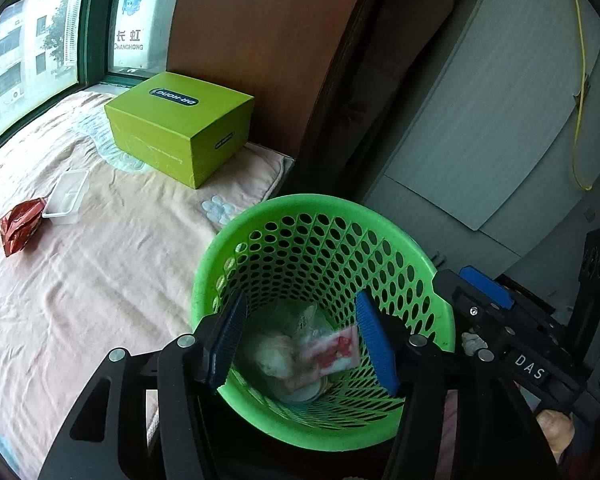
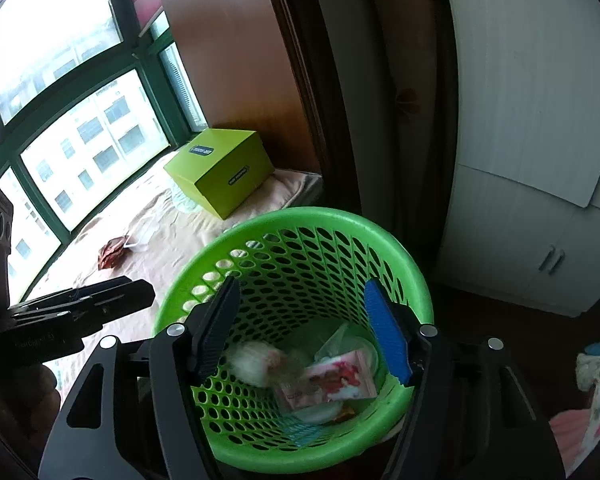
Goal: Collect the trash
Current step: 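Open the left tool over the basket while the right tool opens, dropping both items, then move both tools back over the red wrapper and clear tray on the bedspread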
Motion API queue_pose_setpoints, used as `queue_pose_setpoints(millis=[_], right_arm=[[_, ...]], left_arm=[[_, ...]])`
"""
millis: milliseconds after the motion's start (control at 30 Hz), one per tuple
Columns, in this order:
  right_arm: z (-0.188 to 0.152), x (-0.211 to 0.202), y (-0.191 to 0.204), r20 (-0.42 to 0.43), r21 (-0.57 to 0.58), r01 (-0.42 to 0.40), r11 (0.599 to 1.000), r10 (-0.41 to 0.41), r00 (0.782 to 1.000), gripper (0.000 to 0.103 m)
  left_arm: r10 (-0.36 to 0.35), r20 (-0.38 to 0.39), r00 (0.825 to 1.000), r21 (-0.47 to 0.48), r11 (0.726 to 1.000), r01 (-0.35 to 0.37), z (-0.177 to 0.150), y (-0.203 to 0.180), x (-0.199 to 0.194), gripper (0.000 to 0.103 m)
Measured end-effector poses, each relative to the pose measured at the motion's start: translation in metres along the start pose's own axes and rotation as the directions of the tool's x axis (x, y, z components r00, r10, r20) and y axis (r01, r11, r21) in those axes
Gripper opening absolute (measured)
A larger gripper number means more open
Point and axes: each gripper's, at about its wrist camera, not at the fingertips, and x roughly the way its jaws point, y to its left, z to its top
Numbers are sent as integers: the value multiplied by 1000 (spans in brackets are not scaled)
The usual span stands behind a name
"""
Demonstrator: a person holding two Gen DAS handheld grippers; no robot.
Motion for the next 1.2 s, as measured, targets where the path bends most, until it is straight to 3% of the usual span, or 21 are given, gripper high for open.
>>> queue_pose_setpoints(millis=[333, 400, 600, 933, 1200], right_arm=[[5, 10, 26, -21, -30, -59, 998, 59, 998, 71], [7, 14, 33, -24, -37, -74, 997, 73, 997, 76], [12, 27, 61, -43, -80, -112, 991, 109, 993, 77], [19, 61, 115, -104, -134, -195, 972, 182, 978, 80], [29, 92, 151, -141, -151, -242, 958, 222, 965, 83]], left_arm=[[77, 40, 996, -62, 995, -74, 2, 38, -21, 55], [104, 49, 993, -87, 991, -100, 3, 51, -27, 58], [195, 51, 979, -168, 968, -185, 4, 100, -39, 60], [388, 33, 921, -260, 893, -367, 12, 195, -47, 60], [458, -26, 889, -266, 854, -448, 20, 255, -31, 60]])
